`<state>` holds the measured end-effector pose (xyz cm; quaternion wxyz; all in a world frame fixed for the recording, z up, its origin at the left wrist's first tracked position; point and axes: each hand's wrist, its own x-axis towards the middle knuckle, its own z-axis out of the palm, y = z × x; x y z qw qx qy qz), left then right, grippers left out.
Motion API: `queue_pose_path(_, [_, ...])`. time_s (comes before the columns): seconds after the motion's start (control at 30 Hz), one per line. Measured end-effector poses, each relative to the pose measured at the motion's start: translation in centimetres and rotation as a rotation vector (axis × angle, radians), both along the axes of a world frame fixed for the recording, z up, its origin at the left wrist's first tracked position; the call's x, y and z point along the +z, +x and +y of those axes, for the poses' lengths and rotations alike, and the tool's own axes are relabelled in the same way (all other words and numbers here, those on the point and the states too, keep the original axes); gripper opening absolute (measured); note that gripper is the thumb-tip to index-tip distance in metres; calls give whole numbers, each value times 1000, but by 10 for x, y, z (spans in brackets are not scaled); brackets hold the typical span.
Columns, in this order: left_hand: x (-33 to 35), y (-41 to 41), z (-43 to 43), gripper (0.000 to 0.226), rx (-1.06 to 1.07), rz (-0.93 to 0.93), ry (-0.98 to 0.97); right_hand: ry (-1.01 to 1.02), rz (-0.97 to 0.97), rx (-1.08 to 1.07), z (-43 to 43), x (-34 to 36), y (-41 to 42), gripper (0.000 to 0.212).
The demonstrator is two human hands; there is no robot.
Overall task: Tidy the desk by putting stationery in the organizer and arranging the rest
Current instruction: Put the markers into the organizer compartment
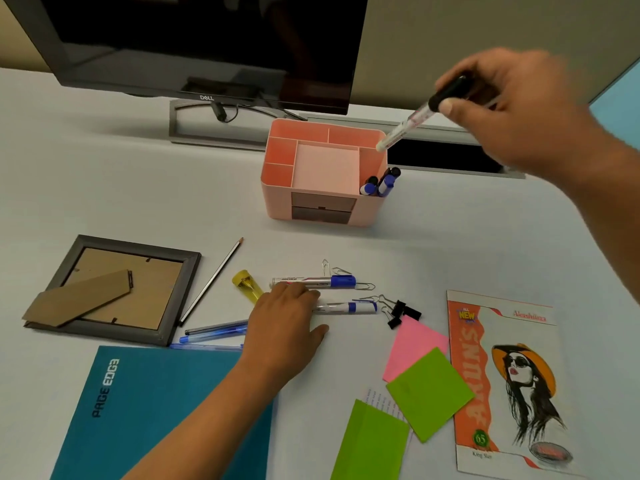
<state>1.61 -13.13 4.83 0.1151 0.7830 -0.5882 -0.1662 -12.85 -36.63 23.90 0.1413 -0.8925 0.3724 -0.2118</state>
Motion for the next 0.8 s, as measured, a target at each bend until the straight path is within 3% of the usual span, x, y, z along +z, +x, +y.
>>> queue_pose_path(0.17, [-4, 1, -4, 42, -17, -26, 19, -38, 293, 52, -26, -31, 22, 20])
queue_pose_path(0.47, [-8, 3, -7, 31, -44, -34, -9, 141, 521, 215, -45, -73, 36, 32])
queue_pose_path(0.63, [-9, 5, -6, 31, -38, -9, -9, 243, 499, 202, -43, -82, 31, 56])
queue_pose_path(0.8, [-8, 4, -4, 29, -30, 6, -40, 268, 251, 6, -33, -94, 13, 39])
